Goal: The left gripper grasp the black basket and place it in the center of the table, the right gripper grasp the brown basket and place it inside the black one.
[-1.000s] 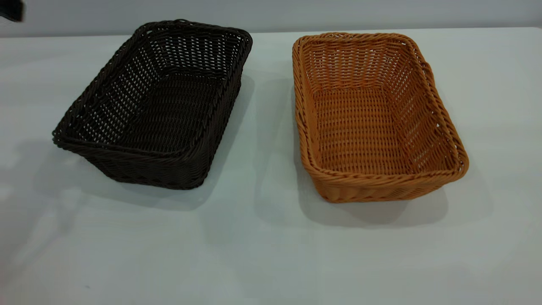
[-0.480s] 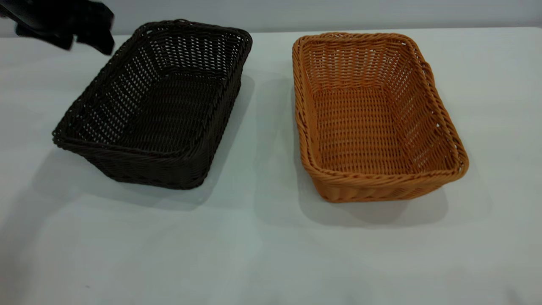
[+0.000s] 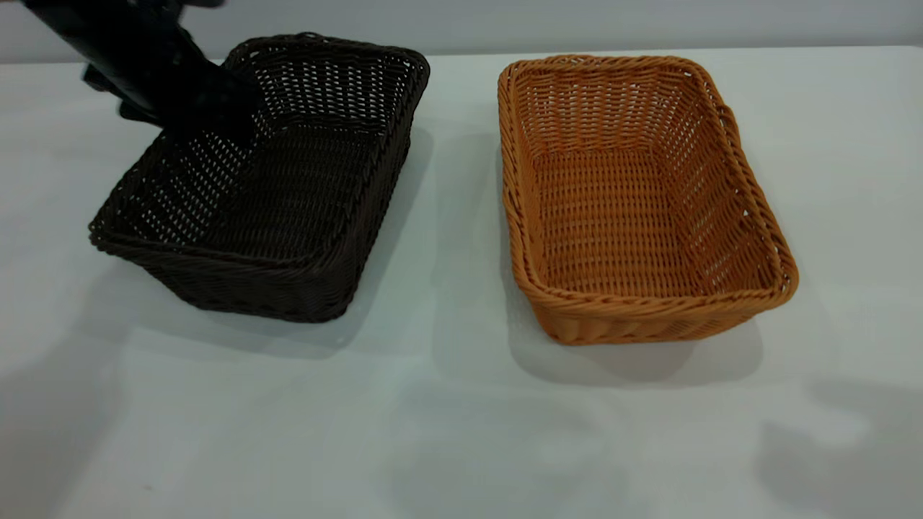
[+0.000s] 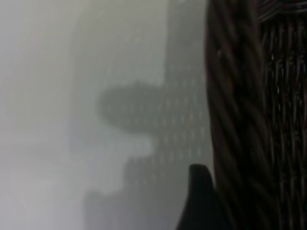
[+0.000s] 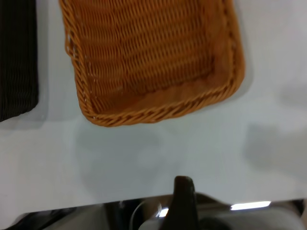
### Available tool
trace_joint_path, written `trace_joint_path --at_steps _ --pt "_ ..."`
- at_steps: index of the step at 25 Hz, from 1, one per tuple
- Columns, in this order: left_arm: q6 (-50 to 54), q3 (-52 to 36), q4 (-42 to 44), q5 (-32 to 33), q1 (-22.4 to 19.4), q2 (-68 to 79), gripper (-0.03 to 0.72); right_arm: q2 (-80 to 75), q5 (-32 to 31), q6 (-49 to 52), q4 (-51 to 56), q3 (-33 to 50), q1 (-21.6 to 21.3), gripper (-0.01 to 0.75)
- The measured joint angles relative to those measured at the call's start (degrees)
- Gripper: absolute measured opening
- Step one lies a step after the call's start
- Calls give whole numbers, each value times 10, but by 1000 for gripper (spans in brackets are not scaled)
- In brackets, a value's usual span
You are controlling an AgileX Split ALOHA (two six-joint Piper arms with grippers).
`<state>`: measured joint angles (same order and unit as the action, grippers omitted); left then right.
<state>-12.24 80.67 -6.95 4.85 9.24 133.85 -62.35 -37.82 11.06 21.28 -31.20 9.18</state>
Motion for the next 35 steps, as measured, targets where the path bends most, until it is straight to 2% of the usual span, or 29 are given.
trace_joint_path --at_steps 3,6,8,14,20,24,32,35 --pt "-1 9 0 -9 8 12 333 -71 27 -17 45 0 0 563" --pt "-5 10 0 -17 12 16 160 -133 53 -45 93 -1 0 563" --pt "-13 10 -6 -23 13 16 89 -170 70 -68 133 -4 0 563" --pt "-40 10 -11 -33 12 5 84 -281 96 -185 303 -5 0 563" --pt "-51 17 -10 -40 12 -12 84 -383 120 -315 497 -12 37 563" --pt "-53 17 -8 -49 11 -22 83 -458 128 -383 598 -39 45 563" --pt "-66 18 -8 -54 11 -24 83 -571 140 -413 674 -99 45 556" --pt "-68 18 -8 -54 11 -24 83 -588 158 -413 682 -106 45 490"
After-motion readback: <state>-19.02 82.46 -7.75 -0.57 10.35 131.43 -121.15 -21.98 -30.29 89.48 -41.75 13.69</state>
